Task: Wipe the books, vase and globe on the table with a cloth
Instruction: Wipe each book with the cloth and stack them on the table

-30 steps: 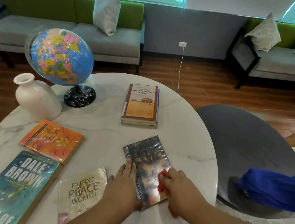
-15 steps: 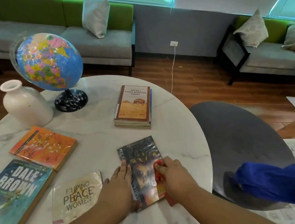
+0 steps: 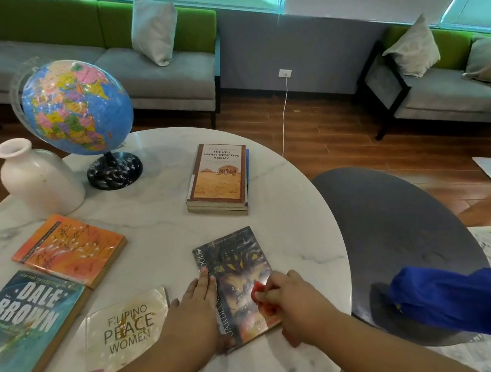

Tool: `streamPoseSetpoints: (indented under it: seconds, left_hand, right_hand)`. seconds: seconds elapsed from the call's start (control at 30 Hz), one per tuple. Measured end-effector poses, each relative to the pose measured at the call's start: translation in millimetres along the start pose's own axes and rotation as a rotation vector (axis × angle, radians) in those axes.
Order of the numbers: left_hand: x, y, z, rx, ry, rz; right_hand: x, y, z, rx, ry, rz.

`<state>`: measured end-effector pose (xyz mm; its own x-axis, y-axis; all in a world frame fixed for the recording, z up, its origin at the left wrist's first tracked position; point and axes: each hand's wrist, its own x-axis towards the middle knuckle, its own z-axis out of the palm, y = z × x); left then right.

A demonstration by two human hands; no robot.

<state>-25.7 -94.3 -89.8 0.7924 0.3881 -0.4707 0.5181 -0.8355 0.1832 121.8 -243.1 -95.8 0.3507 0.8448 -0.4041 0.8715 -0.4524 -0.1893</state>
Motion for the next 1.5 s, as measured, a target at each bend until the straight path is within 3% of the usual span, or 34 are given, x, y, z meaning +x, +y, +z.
streamPoseSetpoints:
  seconds: [0.1, 0.23, 0.37, 0.5, 0.63, 0.8, 0.9, 1.07, 1.23, 1.37, 1.5]
  left_hand:
    - [-1, 1, 0, 0.003, -0.002, -0.004]
    - [0, 1, -1, 0.003, -0.003, -0.005]
    - [-1, 2, -3, 0.009, -0.017, -0.004]
    - [-1, 2, -3, 0.018, -0.012, -0.009]
    - [-2, 2, -3, 0.002, -0.018, -0.009]
    - [-2, 2, -3, 0.004, -0.025, -0.017]
    - [-2, 3, -4, -0.004, -0.028, -0.022]
    - [-3, 2, -4, -0.006, -0.027, -0.019]
    - [-3, 2, -4, -0.013, -0.030, -0.023]
    - [-3, 2, -4, -0.005, -0.025, -0.022]
    - [-2, 2, -4, -0.002, -0.028, -0.026]
  right_hand:
    - [1, -2, -3, -0.026, 0.039, 0.034]
    - [-8, -3, 10, 0.030, 0.027, -0.051]
    - [-5, -3, 11, 0.036, 0.110, 0.058]
    - [-10, -20, 18, 0.080, 0.106, -0.022]
    - [-6, -8, 8, 0.117, 0.191, 0.091]
    - [-10, -10, 14, 0.077, 0.081, -0.073]
    - [-4, -2, 10, 0.064, 0.142, -0.018]
    - [-9, -10, 20, 0.060, 0.036, -0.099]
    - [-2, -11, 16, 0.029, 0.111, -0.016]
    - [-4, -18, 21, 0.039, 0.082, -0.109]
    - [0, -21, 20, 0.059, 0.153, -0.013]
